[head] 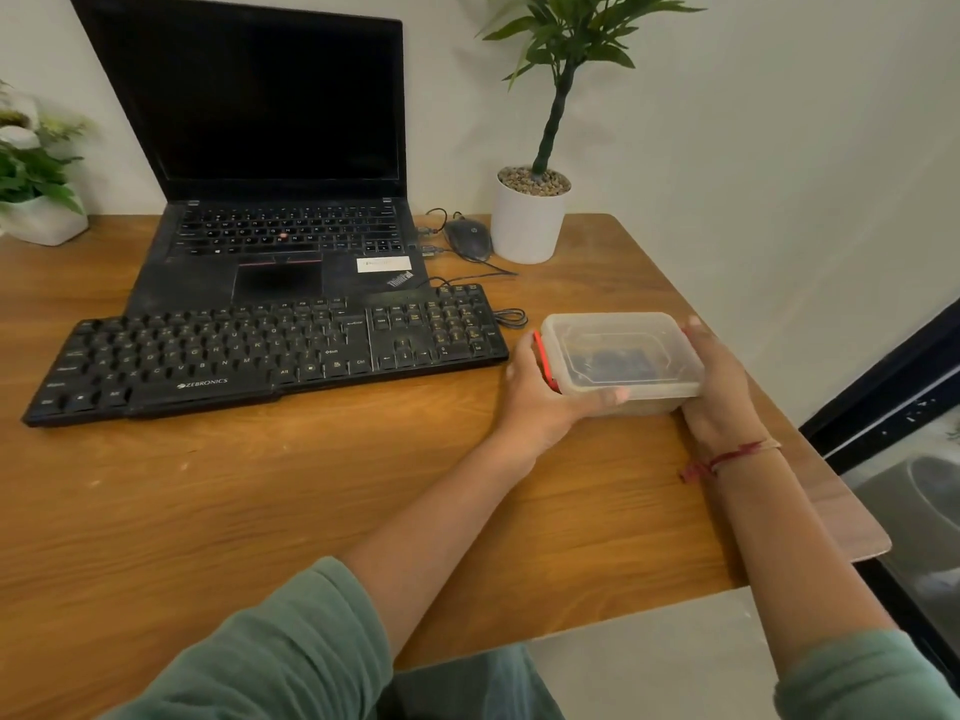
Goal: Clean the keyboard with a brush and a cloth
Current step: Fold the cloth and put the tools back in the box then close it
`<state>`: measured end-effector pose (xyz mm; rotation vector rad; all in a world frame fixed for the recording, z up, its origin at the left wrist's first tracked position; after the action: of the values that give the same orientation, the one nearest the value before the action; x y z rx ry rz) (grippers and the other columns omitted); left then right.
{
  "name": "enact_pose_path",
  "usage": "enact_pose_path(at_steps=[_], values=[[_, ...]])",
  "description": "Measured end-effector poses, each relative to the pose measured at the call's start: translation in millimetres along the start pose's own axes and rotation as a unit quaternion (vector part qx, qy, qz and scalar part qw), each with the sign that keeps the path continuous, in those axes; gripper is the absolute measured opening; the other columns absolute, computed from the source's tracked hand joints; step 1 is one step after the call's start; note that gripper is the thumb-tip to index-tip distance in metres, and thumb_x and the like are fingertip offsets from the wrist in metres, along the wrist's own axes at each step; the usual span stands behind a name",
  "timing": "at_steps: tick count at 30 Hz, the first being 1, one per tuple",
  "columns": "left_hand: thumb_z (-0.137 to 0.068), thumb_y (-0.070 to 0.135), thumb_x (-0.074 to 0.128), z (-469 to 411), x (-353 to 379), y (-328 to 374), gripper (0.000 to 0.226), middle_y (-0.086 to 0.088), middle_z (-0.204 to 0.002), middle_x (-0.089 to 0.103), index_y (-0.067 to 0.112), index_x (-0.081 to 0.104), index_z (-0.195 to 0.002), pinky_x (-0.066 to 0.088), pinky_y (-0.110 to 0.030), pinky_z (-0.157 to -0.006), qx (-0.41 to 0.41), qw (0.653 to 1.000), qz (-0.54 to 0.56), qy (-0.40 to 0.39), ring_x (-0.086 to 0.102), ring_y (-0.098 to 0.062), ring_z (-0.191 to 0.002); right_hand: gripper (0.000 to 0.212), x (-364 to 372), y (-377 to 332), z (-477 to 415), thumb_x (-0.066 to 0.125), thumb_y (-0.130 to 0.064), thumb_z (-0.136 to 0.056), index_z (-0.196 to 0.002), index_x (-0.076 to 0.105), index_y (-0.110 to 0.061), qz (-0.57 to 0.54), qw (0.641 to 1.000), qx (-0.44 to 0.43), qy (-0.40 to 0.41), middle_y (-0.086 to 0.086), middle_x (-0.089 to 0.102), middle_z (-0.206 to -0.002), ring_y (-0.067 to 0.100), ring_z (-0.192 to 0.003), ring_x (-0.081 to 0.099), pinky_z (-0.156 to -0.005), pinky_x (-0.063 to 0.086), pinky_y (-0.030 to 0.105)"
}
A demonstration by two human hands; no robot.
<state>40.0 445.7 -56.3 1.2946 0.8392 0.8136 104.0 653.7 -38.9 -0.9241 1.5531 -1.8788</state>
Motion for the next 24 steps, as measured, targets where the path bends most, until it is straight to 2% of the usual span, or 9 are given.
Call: enact_pose_path(at_steps=[2,4,6,9,11,13,16,20,24], values=[[-0.037,0.058,0.091,-1,-1,-3,0.124,0.007,-0.139,0.042,0.040,0.028,-0.142,0.050,-0.040,-0.099,-0.015,0.999,0.040,-0.027,0.047,-0.015,-0.126,0.080,-5,5,-6,0.081,-0.055,-0.059,-0.124,0.061,-0.013,-0.017,1.000,0.011,0.016,0.013,0.064,-0.123,0.030,-0.113,0.061,-0.098,0.048,0.048],[-0.057,0.042,0.091,-2,1,-6,0.103,0.003,-0.133,0.048,0.034,0.032,-0.141,0.057,-0.036,-0.087,-0.045,0.990,0.120,-0.053,0.055,-0.018,-0.119,0.067,-8,7,-5,0.080,-0.039,-0.067,-0.124,0.061,-0.011,-0.020,0.999,0.020,0.030,0.014,0.062,-0.125,0.032,-0.115,0.060,-0.097,0.049,0.049],[-0.078,0.022,0.080,-1,1,-4,0.077,0.001,-0.127,0.051,0.028,0.035,-0.140,0.059,-0.030,-0.078,-0.057,0.983,0.164,-0.058,0.060,-0.018,-0.112,0.050,-9,9,-4,0.071,-0.025,-0.078,-0.124,0.060,-0.008,-0.021,0.999,0.033,0.032,0.016,0.061,-0.125,0.034,-0.115,0.059,-0.097,0.049,0.049],[-0.085,0.013,0.074,0,1,-2,0.067,0.000,-0.125,0.054,0.024,0.037,-0.140,0.058,-0.025,-0.072,-0.054,0.982,0.175,-0.036,0.062,-0.017,-0.107,0.033,-12,11,-4,0.066,-0.020,-0.086,-0.117,0.062,-0.007,-0.010,0.997,0.048,0.053,0.012,0.066,-0.115,0.030,-0.110,0.062,-0.096,0.051,0.045],[-0.086,0.011,0.072,2,2,-4,0.063,0.000,-0.124,0.055,0.023,0.040,-0.139,0.058,-0.023,-0.069,-0.058,0.980,0.187,-0.019,0.062,-0.016,-0.107,0.034,-13,11,-2,0.067,-0.020,-0.088,-0.118,0.061,-0.008,0.001,0.995,0.054,0.090,0.006,0.065,-0.113,0.026,-0.110,0.061,-0.096,0.051,0.041],[-0.086,0.010,0.071,3,2,-4,0.062,0.001,-0.124,0.056,0.022,0.041,-0.139,0.057,-0.022,-0.068,-0.054,0.979,0.196,-0.008,0.061,-0.016,-0.108,0.038,-13,14,-1,0.066,-0.019,-0.088,-0.124,0.057,-0.010,0.006,0.993,0.059,0.104,0.005,0.064,-0.115,0.023,-0.108,0.063,-0.094,0.052,0.040],[-0.086,0.012,0.072,4,2,-4,0.061,0.000,-0.128,0.055,0.024,0.043,-0.139,0.056,-0.020,-0.066,-0.044,0.978,0.203,-0.006,0.060,-0.018,-0.111,0.042,-6,16,1,0.062,-0.014,-0.090,-0.131,0.053,-0.010,-0.008,0.997,0.056,0.057,0.009,0.064,-0.120,0.023,-0.108,0.064,-0.093,0.053,0.039],[-0.085,0.018,0.073,1,2,-4,0.058,-0.006,-0.135,0.048,0.026,0.046,-0.136,0.056,-0.021,-0.067,-0.015,0.986,0.164,-0.003,0.057,-0.022,-0.116,0.036,-9,13,1,0.058,-0.021,-0.091,-0.127,0.058,-0.015,0.032,0.998,0.026,0.055,0.006,0.067,-0.117,0.023,-0.107,0.065,-0.090,0.054,0.041],[-0.075,0.045,0.067,-1,4,-2,0.074,-0.006,-0.134,0.041,0.023,0.042,-0.142,0.059,-0.035,-0.080,0.005,0.997,0.073,0.008,0.053,-0.023,-0.119,0.035,-8,9,-6,0.056,-0.035,-0.084,-0.114,0.066,-0.023,0.122,0.991,0.000,0.050,0.006,0.070,-0.108,0.032,-0.102,0.066,-0.084,0.055,0.051]])
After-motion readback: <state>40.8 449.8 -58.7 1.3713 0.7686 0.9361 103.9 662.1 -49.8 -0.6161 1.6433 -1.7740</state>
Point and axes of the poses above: each hand's wrist, its own z-axis away from the middle knuckle, its own x-axis out of the palm, y = z × x, the point moved 10 cm from there along -z, towards the middle knuckle
